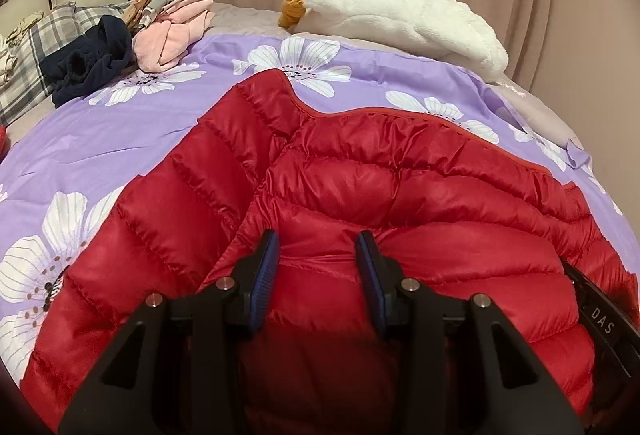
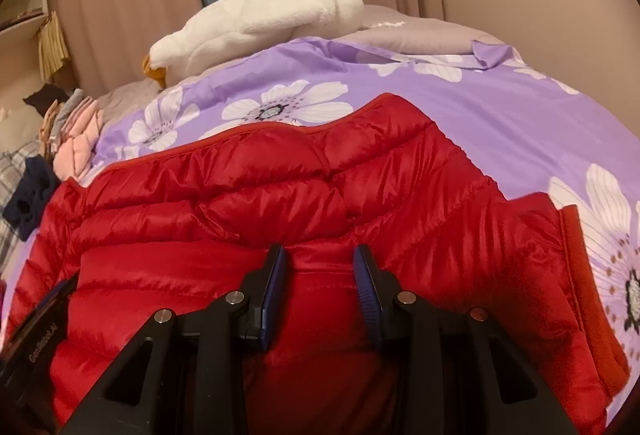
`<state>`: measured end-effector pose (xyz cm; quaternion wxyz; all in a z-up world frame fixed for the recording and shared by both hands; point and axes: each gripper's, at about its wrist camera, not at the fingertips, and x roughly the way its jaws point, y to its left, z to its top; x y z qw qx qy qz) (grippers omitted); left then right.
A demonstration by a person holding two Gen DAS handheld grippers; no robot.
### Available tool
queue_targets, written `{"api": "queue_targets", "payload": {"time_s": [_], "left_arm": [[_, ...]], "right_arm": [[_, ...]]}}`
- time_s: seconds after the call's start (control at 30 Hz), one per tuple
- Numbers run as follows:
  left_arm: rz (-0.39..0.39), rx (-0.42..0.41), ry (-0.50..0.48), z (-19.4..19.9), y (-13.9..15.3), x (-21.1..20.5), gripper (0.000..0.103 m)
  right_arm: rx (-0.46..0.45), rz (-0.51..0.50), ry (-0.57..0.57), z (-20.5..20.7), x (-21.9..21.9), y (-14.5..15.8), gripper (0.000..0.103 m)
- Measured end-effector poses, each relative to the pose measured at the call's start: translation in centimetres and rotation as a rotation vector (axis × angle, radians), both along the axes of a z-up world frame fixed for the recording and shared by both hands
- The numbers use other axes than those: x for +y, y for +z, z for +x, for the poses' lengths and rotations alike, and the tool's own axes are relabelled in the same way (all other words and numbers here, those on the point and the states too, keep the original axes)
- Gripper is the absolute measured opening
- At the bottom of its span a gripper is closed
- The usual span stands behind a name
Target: Fold large clothes
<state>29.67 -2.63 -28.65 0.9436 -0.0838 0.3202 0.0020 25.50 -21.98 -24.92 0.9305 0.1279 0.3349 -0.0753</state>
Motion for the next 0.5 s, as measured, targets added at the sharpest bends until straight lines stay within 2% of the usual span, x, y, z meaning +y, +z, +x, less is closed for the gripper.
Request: {"api": "queue_targets", "payload": {"time_s": [0.3, 0.5], "left_arm": [[-0.021, 0.014, 0.018, 3.5, -0.3, -0.3, 0.041], [-0.036, 0.019, 0.012, 4.1, -0.5, -0.2, 0.042]], "right_arm": [[0.016, 0.018, 0.012, 3.5, -0.1, -0.3, 0.038], [0.019, 0.021, 0.011, 4.0, -0.2, -0.5, 0.038]]}}
